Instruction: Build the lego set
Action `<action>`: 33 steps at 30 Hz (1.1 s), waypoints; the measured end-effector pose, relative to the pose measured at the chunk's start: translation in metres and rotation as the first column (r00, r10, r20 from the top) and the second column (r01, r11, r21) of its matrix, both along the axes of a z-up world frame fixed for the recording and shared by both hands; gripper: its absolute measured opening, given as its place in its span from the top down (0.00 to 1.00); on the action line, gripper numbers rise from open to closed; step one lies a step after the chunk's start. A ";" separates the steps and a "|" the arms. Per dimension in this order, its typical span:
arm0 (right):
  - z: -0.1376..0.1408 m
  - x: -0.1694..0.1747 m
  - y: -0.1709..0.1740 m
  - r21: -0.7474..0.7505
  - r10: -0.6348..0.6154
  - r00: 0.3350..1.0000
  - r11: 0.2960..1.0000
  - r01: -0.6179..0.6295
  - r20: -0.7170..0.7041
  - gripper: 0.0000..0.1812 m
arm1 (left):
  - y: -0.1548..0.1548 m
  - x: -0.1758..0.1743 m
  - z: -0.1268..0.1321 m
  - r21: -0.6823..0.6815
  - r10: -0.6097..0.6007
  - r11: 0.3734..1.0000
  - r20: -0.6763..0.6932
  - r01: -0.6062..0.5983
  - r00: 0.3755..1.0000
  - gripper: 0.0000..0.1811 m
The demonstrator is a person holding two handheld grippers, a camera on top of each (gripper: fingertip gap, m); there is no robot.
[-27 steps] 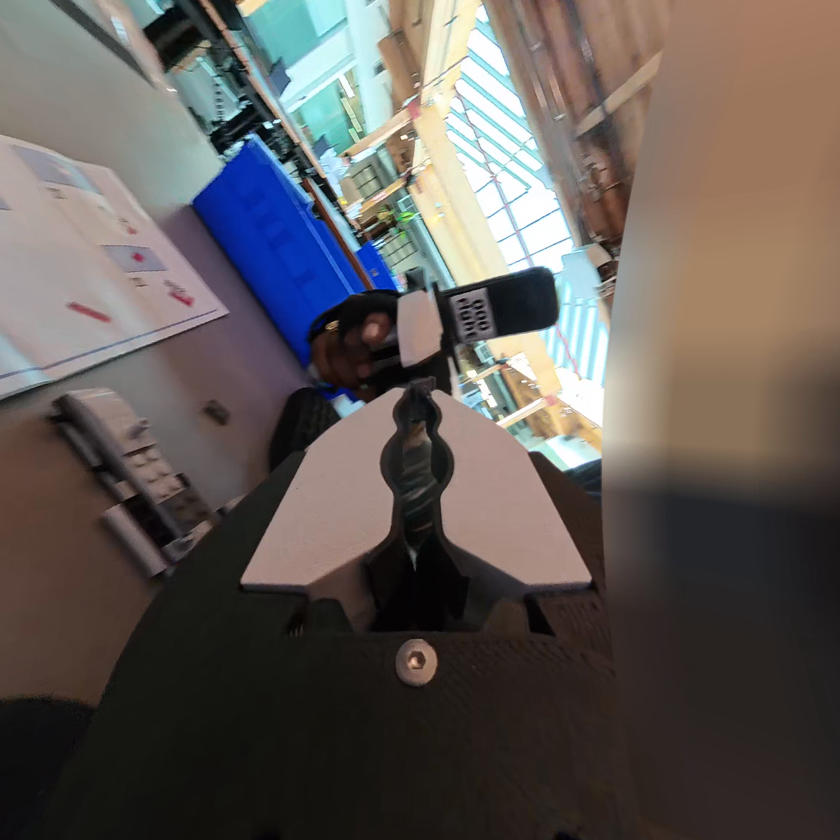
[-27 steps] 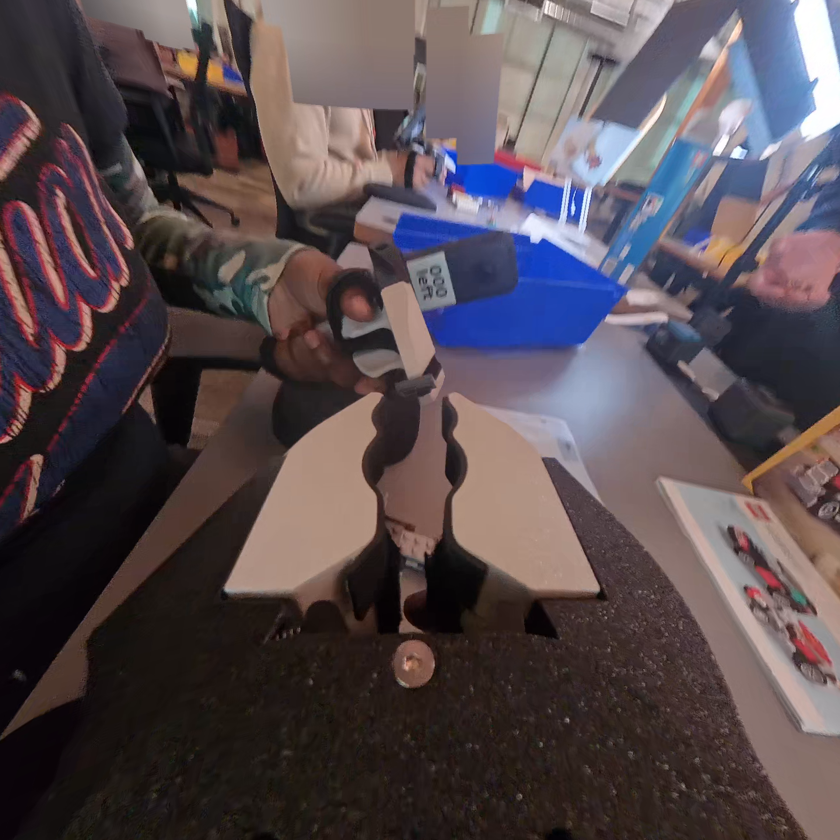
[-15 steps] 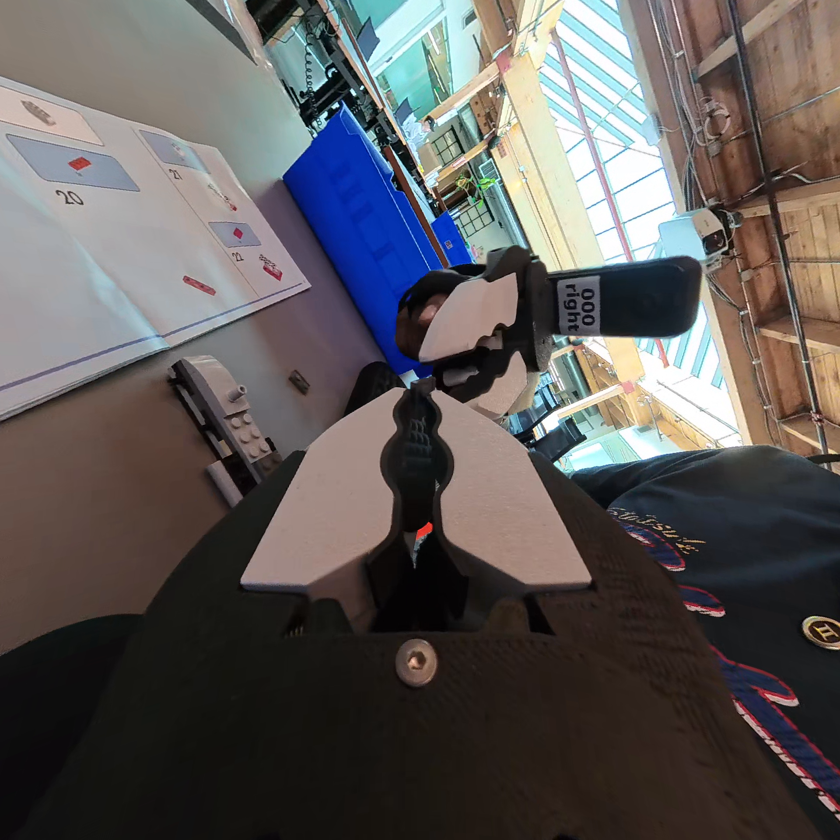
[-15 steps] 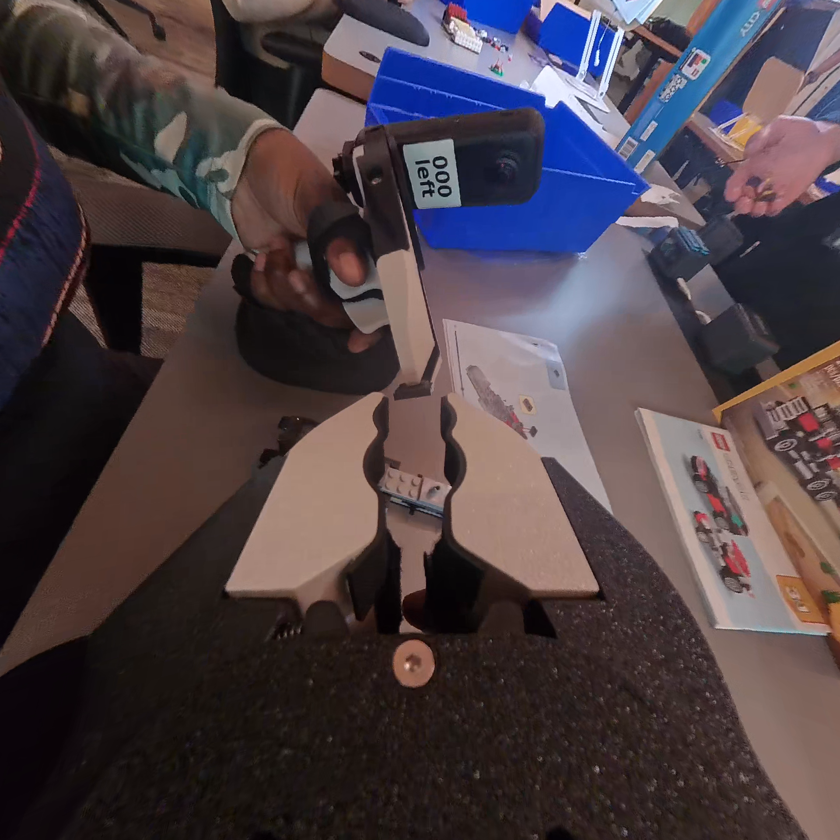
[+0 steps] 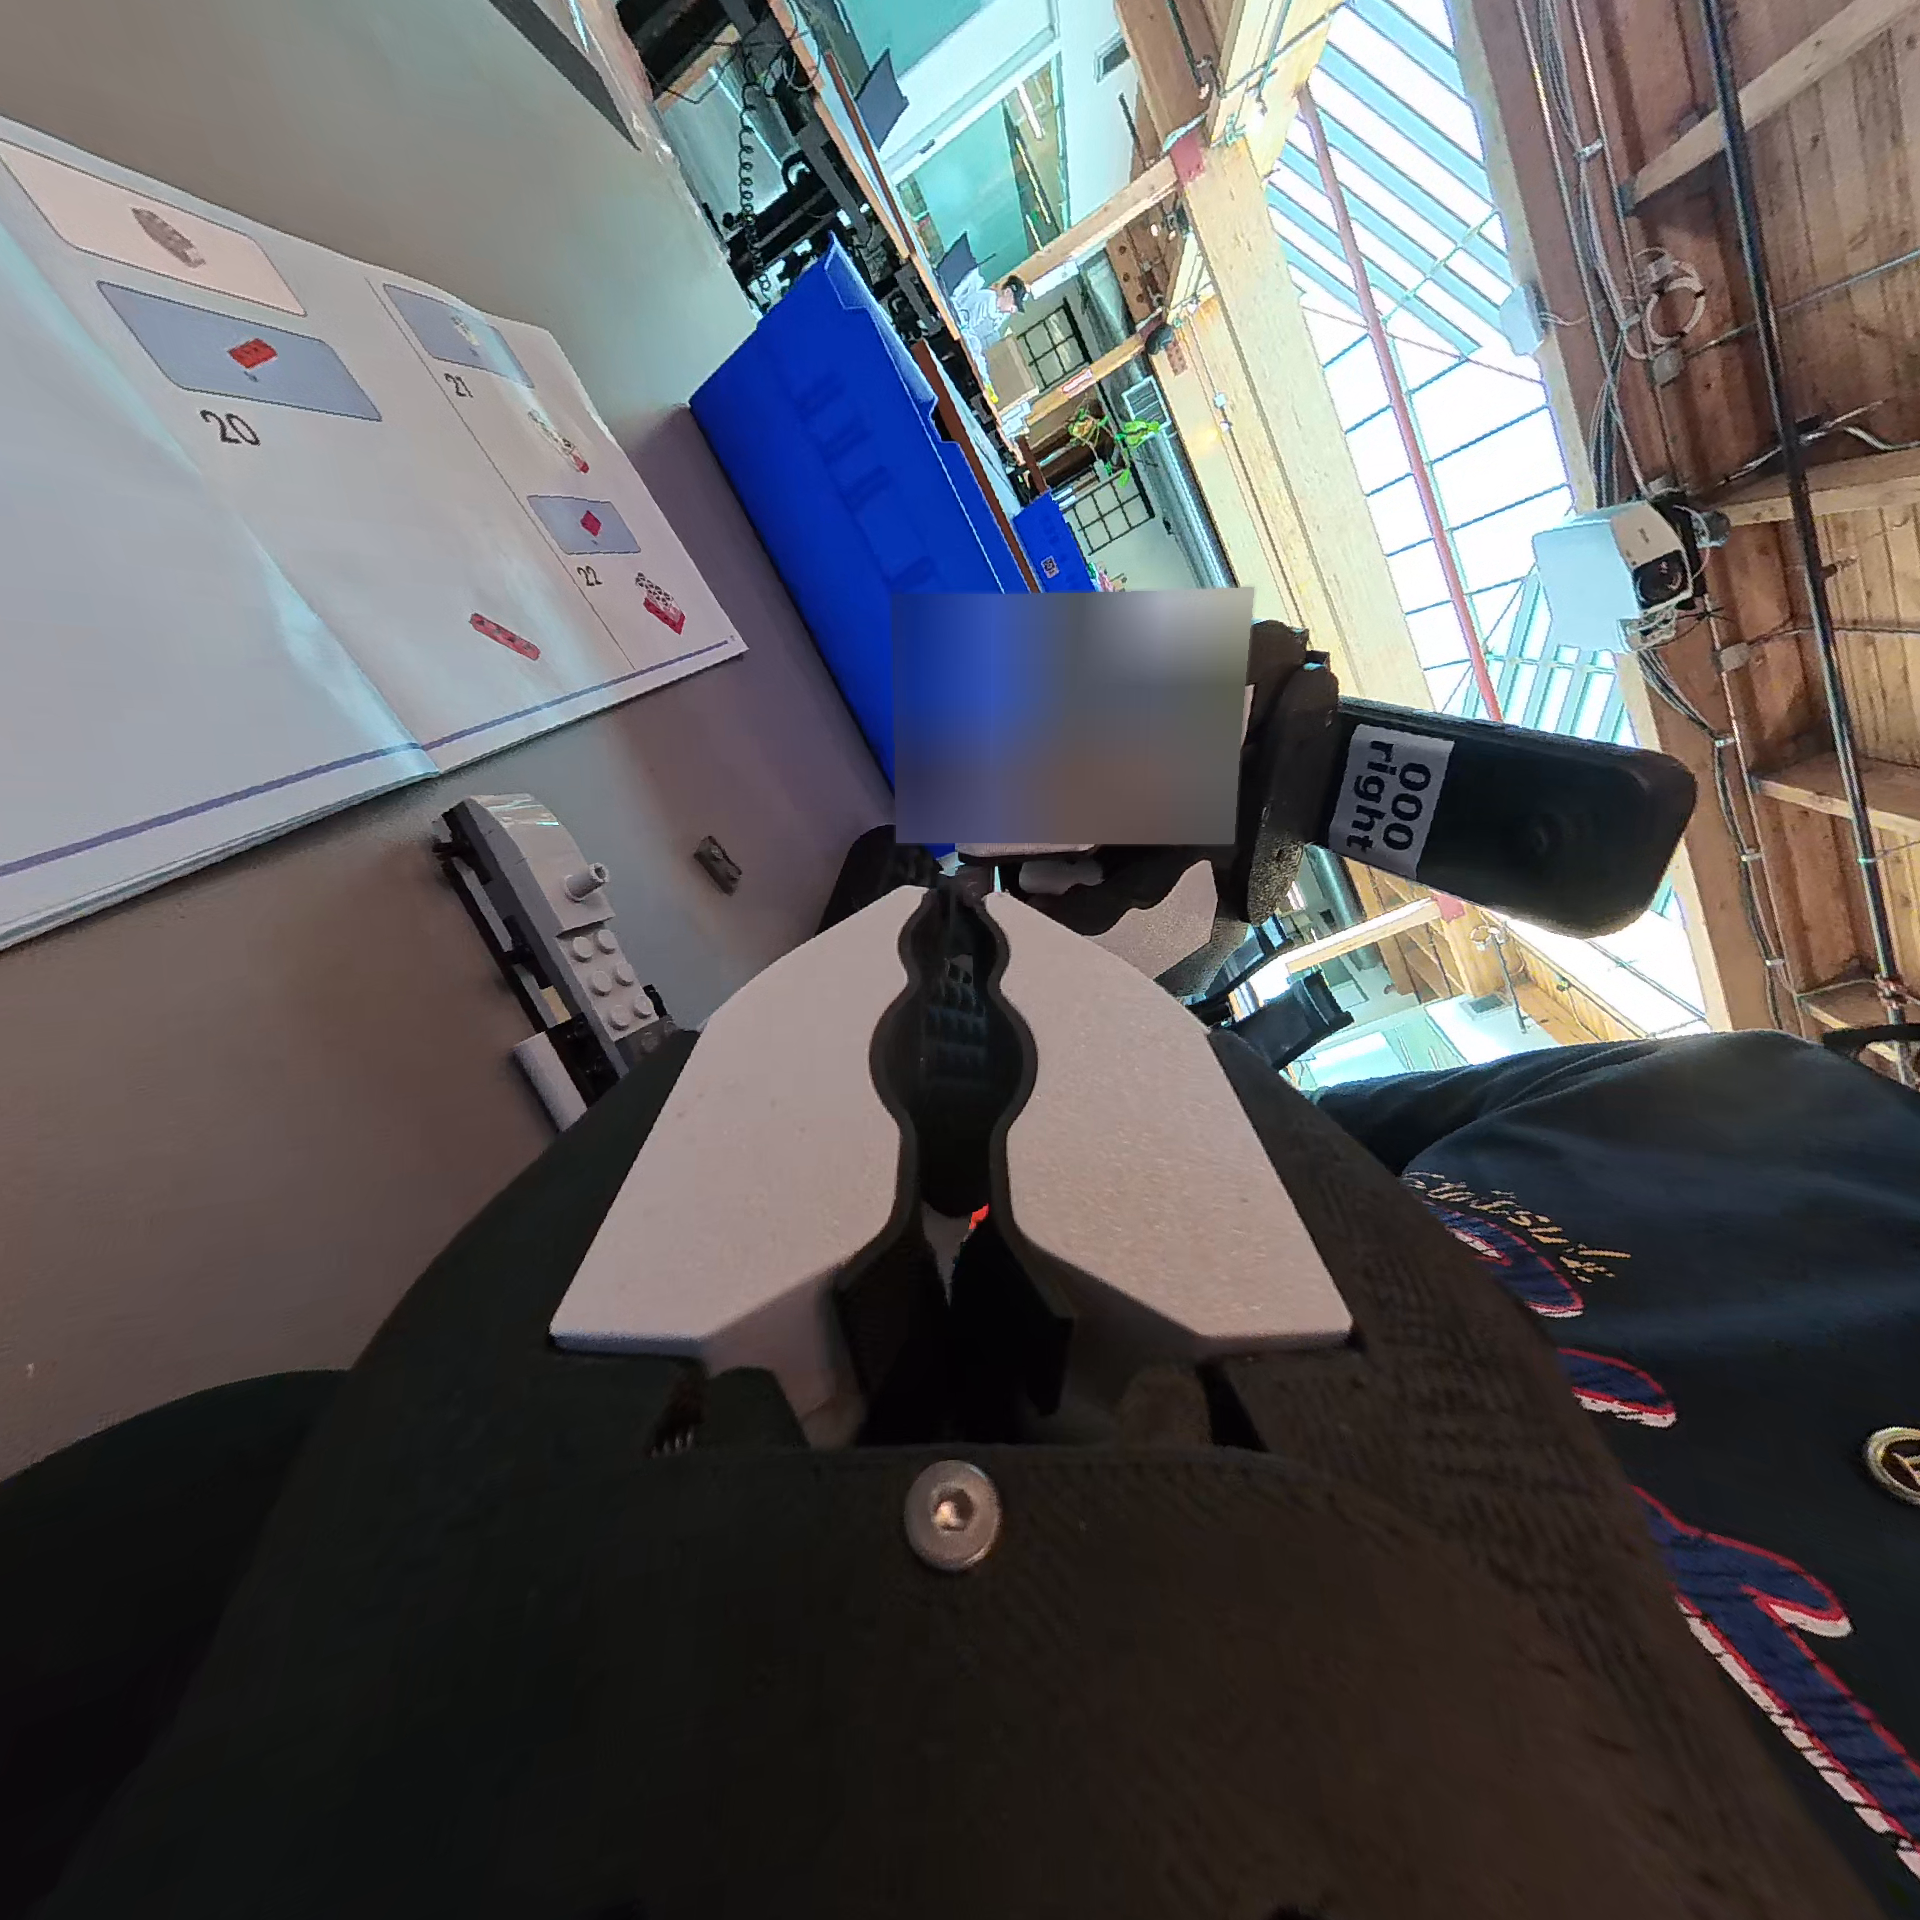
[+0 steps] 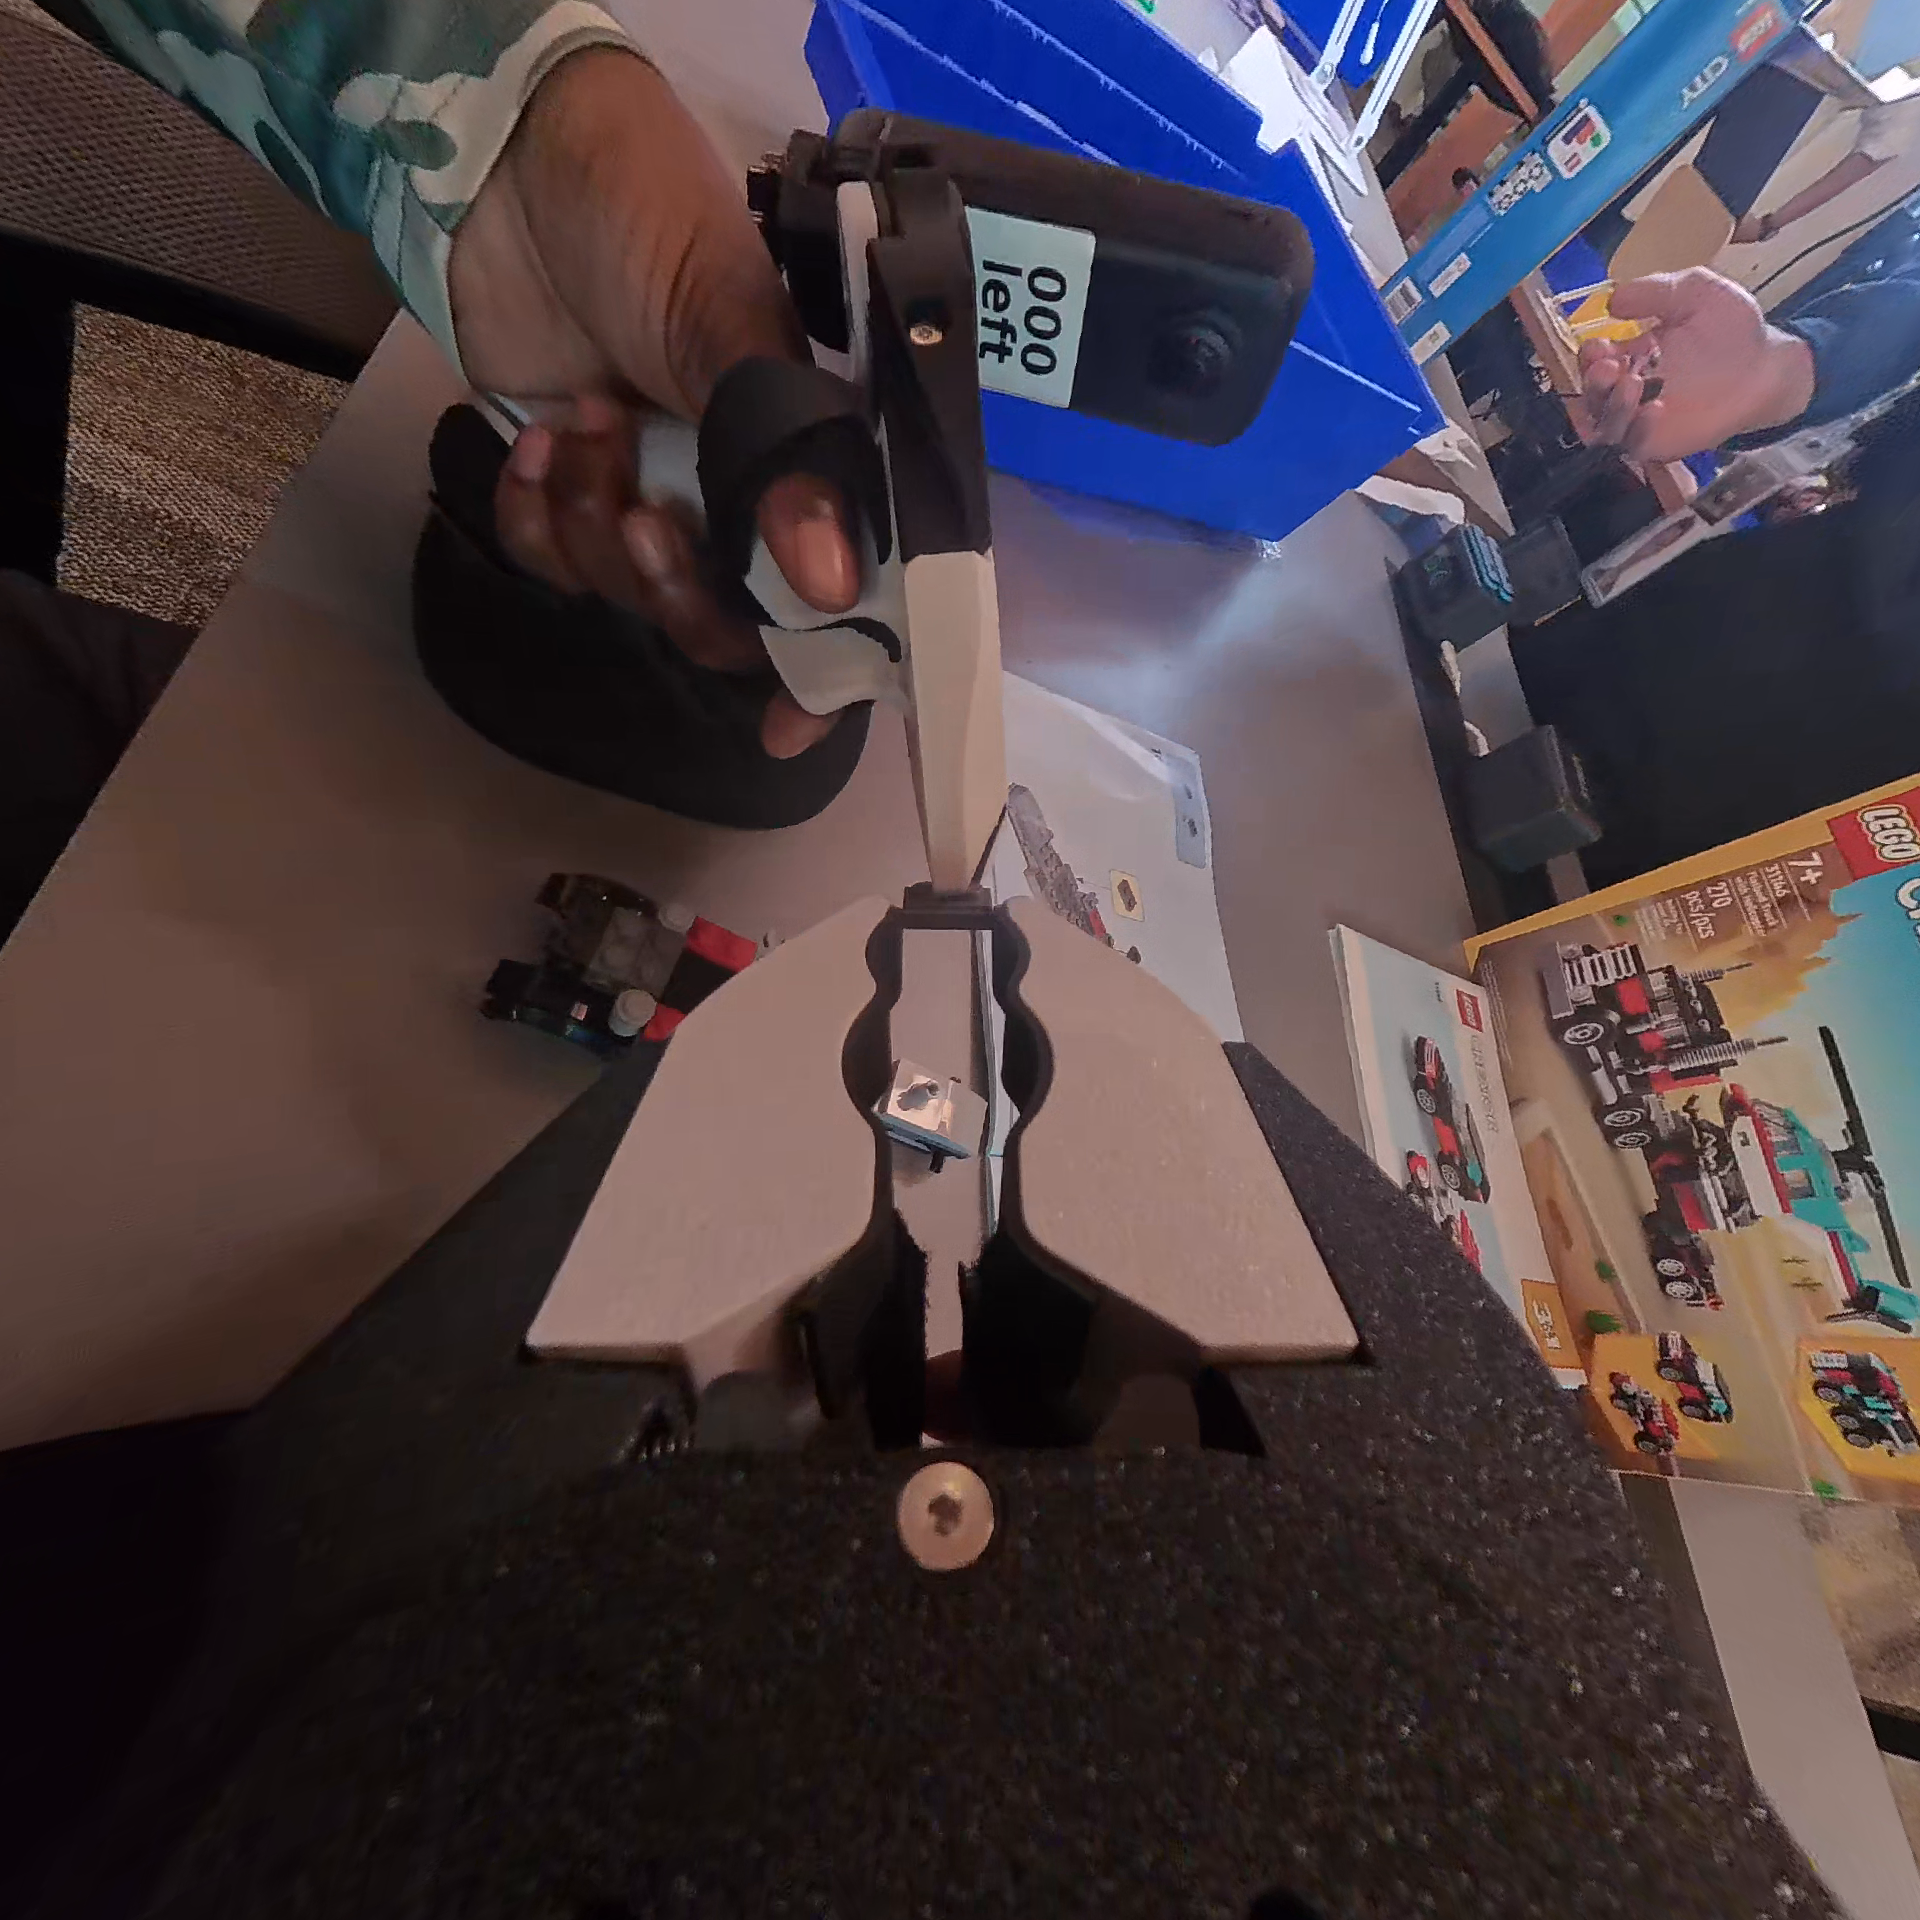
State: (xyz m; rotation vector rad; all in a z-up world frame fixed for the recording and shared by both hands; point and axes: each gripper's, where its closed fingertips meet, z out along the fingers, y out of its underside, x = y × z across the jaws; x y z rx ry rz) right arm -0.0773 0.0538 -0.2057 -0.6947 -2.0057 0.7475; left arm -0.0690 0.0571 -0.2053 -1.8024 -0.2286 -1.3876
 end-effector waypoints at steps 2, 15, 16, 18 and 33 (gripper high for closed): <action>-0.001 0.000 0.001 0.006 -0.004 1.000 1.000 0.004 -0.003 0.91 | 0.000 0.000 -0.001 0.001 0.003 1.000 -0.008 -0.003 1.000 0.97; 0.023 0.002 -0.005 -0.221 0.049 0.985 0.972 -0.085 -0.165 0.91 | -0.004 0.002 0.022 0.105 -0.038 0.994 0.155 0.021 0.987 0.96; 0.025 0.002 -0.005 -0.245 0.051 0.982 0.965 -0.096 -0.182 0.91 | -0.004 0.002 0.024 0.116 -0.042 0.993 0.164 0.023 0.986 0.95; 0.029 0.003 -0.007 -0.289 0.059 0.976 0.950 -0.119 -0.207 0.91 | -0.005 0.002 0.027 0.135 -0.050 0.990 0.168 0.027 0.985 0.94; 0.053 0.009 -0.004 -0.507 0.041 0.936 0.832 -0.225 -0.349 0.91 | -0.010 0.008 0.050 0.245 -0.121 0.968 0.285 0.050 0.951 0.92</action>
